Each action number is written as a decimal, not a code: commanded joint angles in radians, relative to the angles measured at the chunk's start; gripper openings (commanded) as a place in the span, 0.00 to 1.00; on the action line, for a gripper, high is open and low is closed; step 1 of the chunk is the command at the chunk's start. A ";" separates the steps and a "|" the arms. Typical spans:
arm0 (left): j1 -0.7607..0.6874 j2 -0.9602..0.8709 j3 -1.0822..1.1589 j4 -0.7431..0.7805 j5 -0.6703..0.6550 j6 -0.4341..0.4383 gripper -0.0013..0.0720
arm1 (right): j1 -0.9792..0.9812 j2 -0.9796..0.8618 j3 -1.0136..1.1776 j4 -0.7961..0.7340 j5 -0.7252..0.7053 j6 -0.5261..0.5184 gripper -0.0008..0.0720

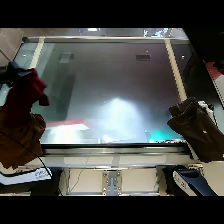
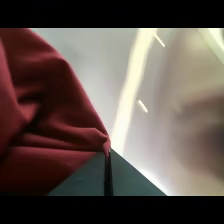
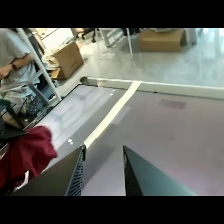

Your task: Fold the shirts.

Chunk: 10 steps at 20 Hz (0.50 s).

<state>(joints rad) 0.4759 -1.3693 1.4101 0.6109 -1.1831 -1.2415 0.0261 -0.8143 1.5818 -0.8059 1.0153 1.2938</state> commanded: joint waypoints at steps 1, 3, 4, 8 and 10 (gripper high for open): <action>-0.241 0.092 0.000 -0.077 -0.124 0.030 0.03 | 0.000 0.000 0.213 -0.042 0.158 -0.001 0.40; -0.414 0.090 0.000 -0.073 -0.122 0.031 0.03 | 0.000 0.000 0.308 -0.070 0.201 -0.001 0.40; -0.505 0.080 0.000 -0.058 -0.116 0.031 0.03 | 0.000 0.000 0.343 -0.081 0.219 -0.001 0.40; -0.785 0.009 0.000 0.034 0.003 0.031 0.46 | 0.000 -0.002 0.388 -0.125 0.289 0.000 0.40; -0.830 -0.016 0.000 0.089 0.140 0.031 0.99 | 0.000 -0.013 0.387 -0.186 0.355 0.000 0.40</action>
<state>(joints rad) -0.2264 -1.3525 1.4101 0.6239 -1.1912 -1.2137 0.0261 -0.8185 1.9427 -0.9218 1.2800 1.2926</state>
